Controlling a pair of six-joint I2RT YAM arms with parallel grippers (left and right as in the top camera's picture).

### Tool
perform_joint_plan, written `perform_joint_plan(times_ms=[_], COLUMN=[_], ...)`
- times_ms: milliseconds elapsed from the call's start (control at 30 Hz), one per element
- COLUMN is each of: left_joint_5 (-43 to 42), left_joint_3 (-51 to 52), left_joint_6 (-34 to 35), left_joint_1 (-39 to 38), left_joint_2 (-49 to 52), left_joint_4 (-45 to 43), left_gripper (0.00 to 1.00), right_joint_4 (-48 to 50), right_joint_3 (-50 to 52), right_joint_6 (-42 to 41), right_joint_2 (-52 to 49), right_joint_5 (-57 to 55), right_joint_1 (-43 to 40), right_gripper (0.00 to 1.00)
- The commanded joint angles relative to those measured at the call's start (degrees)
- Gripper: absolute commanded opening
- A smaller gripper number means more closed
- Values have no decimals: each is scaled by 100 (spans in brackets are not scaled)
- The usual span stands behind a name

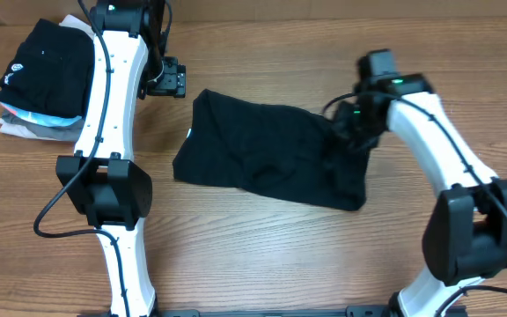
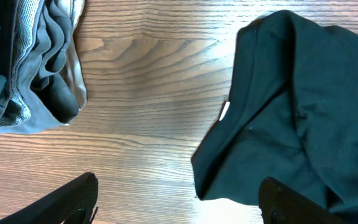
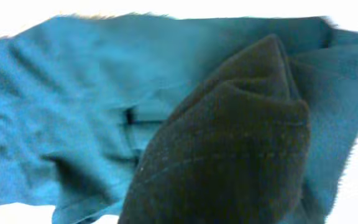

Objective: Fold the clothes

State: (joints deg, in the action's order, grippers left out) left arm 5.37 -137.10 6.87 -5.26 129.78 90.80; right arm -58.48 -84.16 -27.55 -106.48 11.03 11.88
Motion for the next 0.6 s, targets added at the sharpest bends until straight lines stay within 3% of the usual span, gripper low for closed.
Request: perform_joint_plan(times_ms=[0, 100, 167, 200, 233, 300, 333, 567], left_joint_5=[-55, -55, -55, -55, -55, -57, -57, -267], left_joint_3=[-105, -105, -105, -105, -105, -105, -105, -105], left_joint_6=[-109, -109, -109, -109, -109, -109, -111, -111], left_joint_1=[-24, -24, -22, -24, -24, -24, -24, -24], left_joint_2=[-164, -164, -164, -164, -164, -164, -164, -164], left_joint_4=[-2, -9, -7, -7, -7, -11, -20, -24], left_gripper=[85, 85, 85, 85, 85, 86, 86, 86], right_joint_4=[179, 369, 448, 468, 472, 472, 461, -151], right_joint_3=[-140, -140, -140, -140, -140, -140, -142, -570], right_joint_6=[-317, -323, -369, -363, -354, -129, -55, -50], right_joint_2=[-90, -205, -313, -376, -402, -446, -444, -199], right_joint_5=[-345, -343, -326, -297, -238, -66, -42, 20], right_joint_1=[284, 459, 514, 529, 533, 533, 531, 424], right_gripper=[7, 7, 16, 35, 47, 64, 68, 70])
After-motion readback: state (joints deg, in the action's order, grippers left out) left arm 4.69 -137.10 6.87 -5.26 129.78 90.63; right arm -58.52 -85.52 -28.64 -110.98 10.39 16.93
